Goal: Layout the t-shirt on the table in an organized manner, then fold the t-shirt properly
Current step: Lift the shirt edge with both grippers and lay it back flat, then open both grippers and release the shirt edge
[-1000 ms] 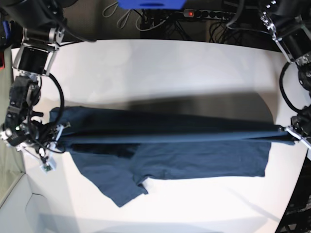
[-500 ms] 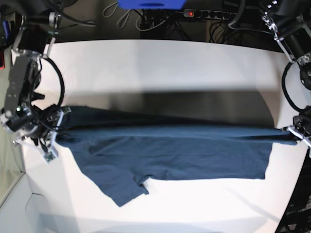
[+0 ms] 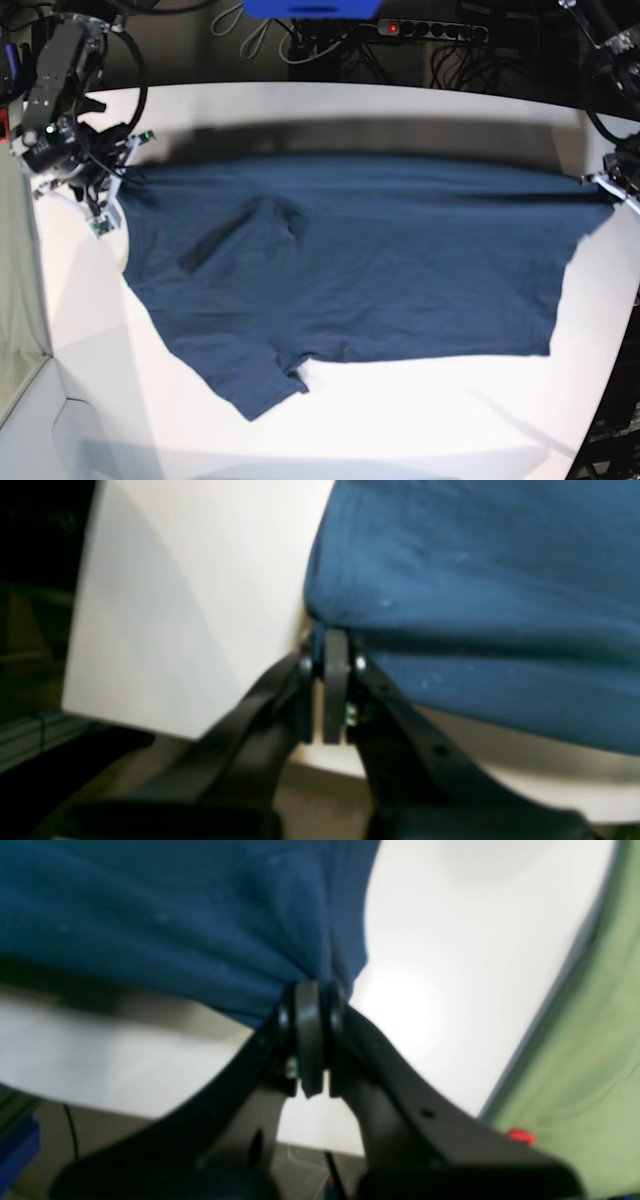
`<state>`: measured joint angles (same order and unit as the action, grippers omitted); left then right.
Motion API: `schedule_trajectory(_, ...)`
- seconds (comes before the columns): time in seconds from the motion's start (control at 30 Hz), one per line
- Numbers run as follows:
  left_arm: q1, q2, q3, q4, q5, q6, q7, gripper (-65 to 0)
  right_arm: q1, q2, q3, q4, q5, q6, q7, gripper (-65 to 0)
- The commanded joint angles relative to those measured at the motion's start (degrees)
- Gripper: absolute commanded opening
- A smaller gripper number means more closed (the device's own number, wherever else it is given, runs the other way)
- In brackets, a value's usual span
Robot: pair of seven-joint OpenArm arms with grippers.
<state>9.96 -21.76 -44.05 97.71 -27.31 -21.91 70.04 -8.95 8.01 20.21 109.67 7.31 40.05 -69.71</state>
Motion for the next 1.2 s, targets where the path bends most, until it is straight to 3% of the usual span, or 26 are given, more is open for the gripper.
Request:
schedule_trajectory(0.0,1.0,-1.3,-0.4,1.0,-0.1,0.3,-1.1,-64.9,-1.4,0.6,0.3,1.1,-0.3,-0.1,0.3,-65.0)
schedule_trajectory(0.23,6.0,0.6,-0.2,-1.2,0.5,0.3,-4.0,-64.9,-6.6,0.6,0.3,1.1,-0.3,-0.1,0.7,-65.0)
schedule_trajectory(0.4,8.6,2.9,0.4,-2.1,0.5,0.3,-7.4,-64.9,-11.3,-0.3,0.2,1.1,-0.3,-0.1,6.0,-65.0)
schedule_trajectory(0.53,9.2,3.0,3.0,-4.0,0.5,0.3,-7.8,-64.9,-13.8,-1.0,0.2,1.1,-0.4,-0.1,9.0,-65.0)
schedule_trajectory(0.8,9.8,3.2,3.0,-5.7,0.5,0.3,-10.1,-64.9,-14.6,-1.1,0.1,1.0,-0.4,-0.1,9.0,-65.0)
schedule_trajectory(1.17,9.9,2.8,2.6,-5.8,0.5,0.3,-10.7,-64.4,-15.8,-1.1,0.3,1.0,-0.4,-0.1,9.1,-49.8)
